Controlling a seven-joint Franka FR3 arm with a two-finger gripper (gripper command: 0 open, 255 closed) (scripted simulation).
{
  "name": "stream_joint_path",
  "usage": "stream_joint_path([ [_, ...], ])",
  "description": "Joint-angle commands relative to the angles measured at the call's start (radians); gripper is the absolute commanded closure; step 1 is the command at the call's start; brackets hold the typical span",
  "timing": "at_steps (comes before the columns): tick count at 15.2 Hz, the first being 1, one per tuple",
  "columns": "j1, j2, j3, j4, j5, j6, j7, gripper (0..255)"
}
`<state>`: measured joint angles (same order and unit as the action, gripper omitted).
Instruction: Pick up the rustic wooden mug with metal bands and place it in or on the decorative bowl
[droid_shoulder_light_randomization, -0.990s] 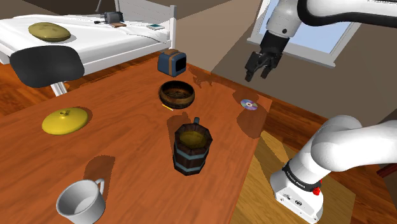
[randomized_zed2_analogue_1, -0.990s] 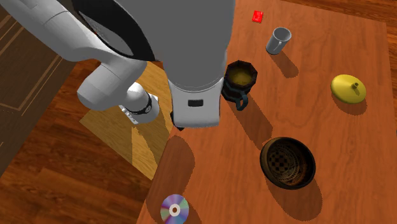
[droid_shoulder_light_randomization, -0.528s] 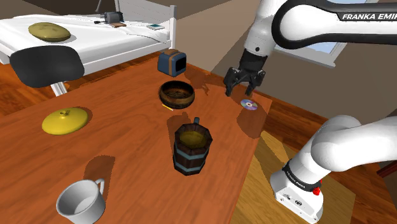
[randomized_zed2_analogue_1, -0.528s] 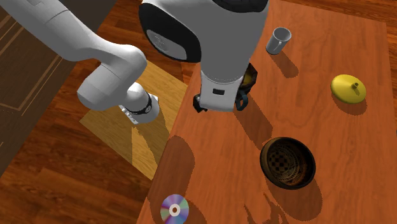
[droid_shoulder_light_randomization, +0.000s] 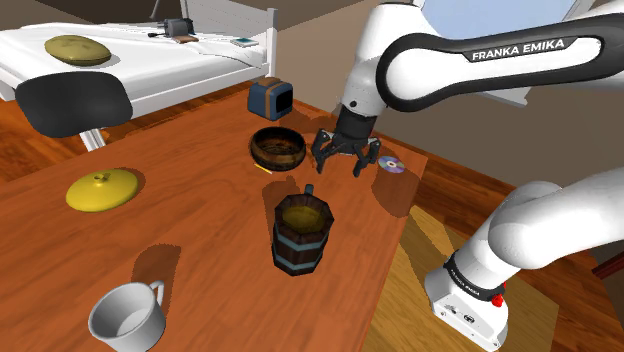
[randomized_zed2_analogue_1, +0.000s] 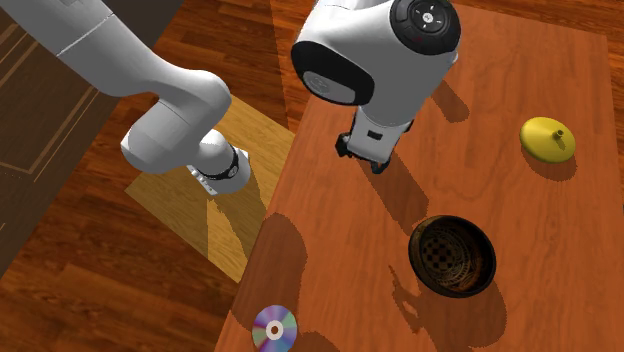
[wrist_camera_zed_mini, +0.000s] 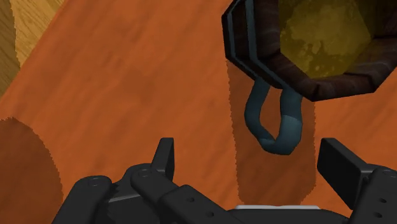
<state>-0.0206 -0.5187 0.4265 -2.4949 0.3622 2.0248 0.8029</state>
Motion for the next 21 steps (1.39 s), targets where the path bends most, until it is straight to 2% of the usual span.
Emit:
stream_joint_path([
  [1, -0.009, 0.069, 0.045, 0.018, 0.020, 0.057, 0.080, 0],
  [4, -0.027, 0.181, 0.110, 0.058, 0.030, 0.140, 0.200, 0],
  [12, -0.026, 0.262, 0.149, 0.015, 0.027, 0.266, 0.221, 0],
  [20, -0.026, 0.262, 0.149, 0.015, 0.027, 0.266, 0.221, 0],
  [21, -0.026, 0.262, 0.149, 0.015, 0.027, 0.266, 0.221, 255],
])
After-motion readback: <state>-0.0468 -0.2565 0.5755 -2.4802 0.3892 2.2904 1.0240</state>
